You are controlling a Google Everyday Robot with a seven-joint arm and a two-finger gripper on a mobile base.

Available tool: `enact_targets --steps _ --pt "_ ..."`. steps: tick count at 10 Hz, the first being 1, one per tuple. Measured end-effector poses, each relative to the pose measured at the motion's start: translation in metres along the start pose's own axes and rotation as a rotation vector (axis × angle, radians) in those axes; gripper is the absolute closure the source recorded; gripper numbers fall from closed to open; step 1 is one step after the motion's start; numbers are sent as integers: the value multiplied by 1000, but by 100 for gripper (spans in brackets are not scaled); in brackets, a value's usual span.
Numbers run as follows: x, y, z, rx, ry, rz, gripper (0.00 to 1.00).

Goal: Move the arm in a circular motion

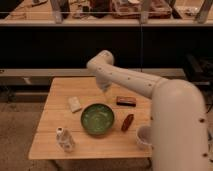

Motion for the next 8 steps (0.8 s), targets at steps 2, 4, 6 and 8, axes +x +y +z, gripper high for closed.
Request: enact_targets --steps 2,4,6,8 --pt "-59 -22 1 -24 -36 -92 35" --pt "-85 -15 -6 -40 -104 -140 35" --pt "-79 12 -17 -48 -167 -139 35" --pt "-54 69 -30 -43 -227 -116 35"
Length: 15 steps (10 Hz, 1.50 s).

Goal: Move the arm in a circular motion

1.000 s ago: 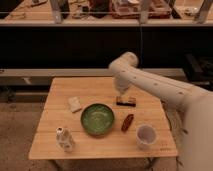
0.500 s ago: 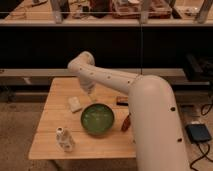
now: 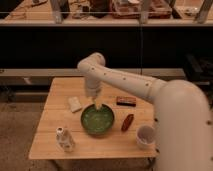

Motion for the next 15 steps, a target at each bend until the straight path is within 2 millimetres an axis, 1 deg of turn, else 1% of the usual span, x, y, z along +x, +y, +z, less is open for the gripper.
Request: enact_targets --steps 1,3,4,5,6,7,8,9,10,11,12,13,14,15 --pt "9 34 -5 2 -14 9 35" --pt "40 132 -15 3 -34 32 35" --pt "49 156 -17 3 -34 36 35" --pt "63 180 -20 5 -30 46 35" --pt "83 196 -25 18 -17 65 35" --pt "105 201 -30 37 3 91 35" --pt "124 199 -35 56 20 121 35" --pt "158 186 -41 90 52 175 35" --pt "189 165 -44 122 77 232 35" --pt "209 143 -45 143 94 271 35" --pt "228 106 -44 164 114 307 35" --pt "233 82 -42 174 122 320 35" --pt "234 50 -40 182 136 324 35" --pt "224 20 -36 189 139 312 35"
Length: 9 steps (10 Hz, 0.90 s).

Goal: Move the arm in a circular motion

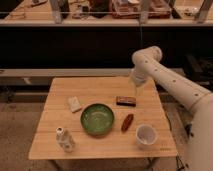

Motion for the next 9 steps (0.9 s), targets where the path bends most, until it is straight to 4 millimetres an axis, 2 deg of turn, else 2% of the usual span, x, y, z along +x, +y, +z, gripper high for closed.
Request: enact_targets --steps 1,2,3,4,5,6,7,8,9 --pt "-29 -20 6 3 -12 -25 35" --pt "-50 -28 9 4 -21 -49 35" --pt "-80 -34 11 5 -40 -86 35" --pt "-119 -31 13 1 -70 -141 35" --pt "-145 -23 12 -2 -92 -183 35" --pt "-168 -11 10 -6 -115 -225 35" --pt "-198 18 4 -15 -151 -292 35" --pt "-223 68 -6 -31 -194 -382 35" --pt "-227 104 -12 -44 -215 -429 35"
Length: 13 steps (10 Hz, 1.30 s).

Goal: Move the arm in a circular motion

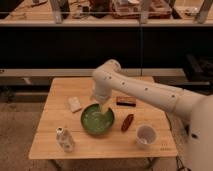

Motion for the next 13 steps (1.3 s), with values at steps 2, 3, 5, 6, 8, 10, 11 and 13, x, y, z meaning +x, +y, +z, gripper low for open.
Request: enact_targets --steps 2,3,5,6,8,10,11,13 --pt "-21 103 -11 -45 -50 -70 35" --pt "-20 139 -15 -60 -59 -72 35" --pt "-2 219 -27 -84 -63 -32 35" --pt "10 243 -32 -89 -58 -2 35" --pt "46 284 -43 -89 -36 84 35" --pt "108 310 -53 -93 17 204 35" --pt "144 312 -58 -95 54 269 35" --pt "211 283 -62 -97 130 382 35"
